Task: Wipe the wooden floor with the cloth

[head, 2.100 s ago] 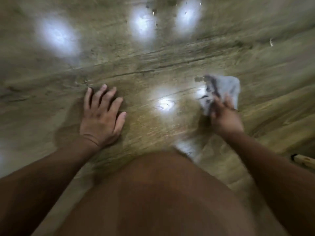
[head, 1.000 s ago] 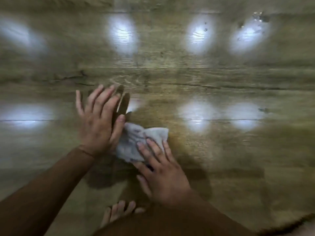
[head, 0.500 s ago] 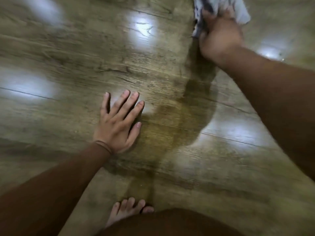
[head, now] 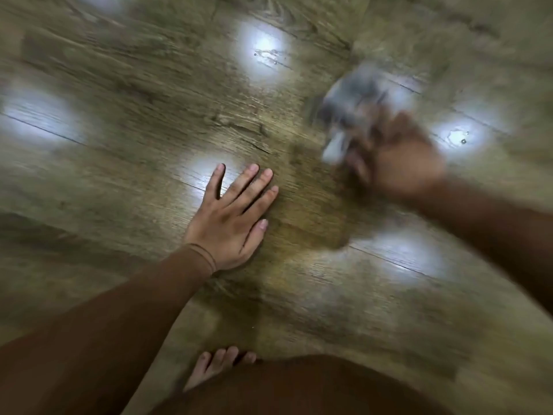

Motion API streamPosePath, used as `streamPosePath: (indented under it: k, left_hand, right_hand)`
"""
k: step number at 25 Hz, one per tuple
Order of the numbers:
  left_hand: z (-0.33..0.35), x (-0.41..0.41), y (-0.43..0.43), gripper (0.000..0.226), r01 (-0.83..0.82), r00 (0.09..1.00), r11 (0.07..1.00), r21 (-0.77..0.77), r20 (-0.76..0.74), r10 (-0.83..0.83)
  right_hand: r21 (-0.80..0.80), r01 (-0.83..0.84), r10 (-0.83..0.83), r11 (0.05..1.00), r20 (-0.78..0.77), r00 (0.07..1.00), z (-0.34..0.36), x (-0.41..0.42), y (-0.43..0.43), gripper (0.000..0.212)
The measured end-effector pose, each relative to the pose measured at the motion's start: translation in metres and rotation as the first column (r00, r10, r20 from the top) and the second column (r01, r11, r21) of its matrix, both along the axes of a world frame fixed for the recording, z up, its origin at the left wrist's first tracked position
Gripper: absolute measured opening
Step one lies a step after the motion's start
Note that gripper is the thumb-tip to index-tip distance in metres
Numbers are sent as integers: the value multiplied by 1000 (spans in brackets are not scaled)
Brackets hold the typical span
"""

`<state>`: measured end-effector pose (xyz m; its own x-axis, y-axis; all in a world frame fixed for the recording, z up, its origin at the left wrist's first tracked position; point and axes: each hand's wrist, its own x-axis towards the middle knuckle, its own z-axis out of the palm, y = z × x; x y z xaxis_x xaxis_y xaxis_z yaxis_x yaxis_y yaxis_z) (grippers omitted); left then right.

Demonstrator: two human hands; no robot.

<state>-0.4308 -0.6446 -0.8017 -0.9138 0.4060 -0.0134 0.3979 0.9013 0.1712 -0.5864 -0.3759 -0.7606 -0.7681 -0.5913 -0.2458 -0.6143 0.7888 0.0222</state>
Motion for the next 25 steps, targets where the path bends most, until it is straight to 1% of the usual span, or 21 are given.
streamPosePath:
  k: [1,2,3,5,7,8,10,11,12,13,14,15,16,17,18,20,21,22,23,24,25]
  left_hand:
    - [0,0,0,56,3,1000,1000,11,5,-3]
    - [-1,0,0,56,6,1000,1000,23,6,-6]
    - [-1,-1,-1,55,8,1000,1000,28,4,-8]
    - [-1,-1,-2,54,7,1000,999,34,-13,-7]
    - [-2,-1,-2,53,7,1000,999,52,-27,-6]
    - [-1,-1,-2,52,12,1000,998,61,-29,-10]
    - [0,-4,-3,53,10,1000,997,81,-26,-8]
    - [-1,-5,-4,53,8,1000,996,85,-18,-7]
    - [-1,-3,-4,54,9,1000,997,79,-7,-8]
    - [1,-1,-3,54,5,1000,998,68,-7,-5]
    - [2,0,-2,54,3,1000,998,59,-13,-2]
    - [1,-1,0,54,9,1000,998,56,-14,-8]
    - [1,-2,0,54,22,1000,998,60,-12,-21]
    - [-1,-4,-2,54,28,999,998,64,-18,-27]
    - [-3,-4,-3,54,25,999,997,71,-27,-23]
    - [-4,0,-3,55,17,999,997,74,-37,-15]
    - [-4,0,-2,55,27,999,996,88,-34,-24]
    - [-4,-2,0,56,40,999,994,103,-26,-38]
    - [-3,-3,1,55,37,999,994,102,-15,-35]
    - [0,-2,1,55,18,1000,995,96,-2,-18]
    - [1,-1,-1,55,9,1000,996,87,-6,-9]
  right_hand:
    - [80,162,-162,984,-6,987,6,-54,5,83]
    - [122,294,-295,948,-9,955,10,-93,7,88]
    - [114,391,-395,913,18,918,12,-115,5,84]
    - [1,484,-482,875,93,871,8,-105,-8,62]
    - [-46,470,-465,882,91,881,0,-28,-18,55]
    - [-24,440,-437,897,80,896,0,32,-21,55]
    - [33,313,-312,949,230,922,-12,156,-20,51]
    - [78,224,-237,971,321,917,-21,207,-18,46]
    - [94,201,-222,975,392,893,-29,245,-14,41]
    - [84,175,-194,981,496,846,-33,259,-13,40]
    - [49,212,-205,976,531,822,-31,251,-13,45]
    - [37,286,-270,957,465,843,-24,230,-23,51]
    - [-16,342,-310,940,381,871,-17,191,-28,55]
    - [-82,414,-359,907,363,860,-6,146,-28,55]
    - [-135,459,-413,878,268,870,-4,100,-25,55]
    - [-117,532,-513,838,163,843,-13,-12,-7,54]
    - [-146,600,-585,786,134,800,-16,-61,5,54]
    - [-117,632,-622,766,116,775,-17,-78,15,55]
    - [-72,654,-642,753,137,754,-21,-67,21,56]
    - [-90,662,-649,744,136,749,-23,-31,23,56]
    - [-116,669,-659,734,120,743,-19,24,20,55]
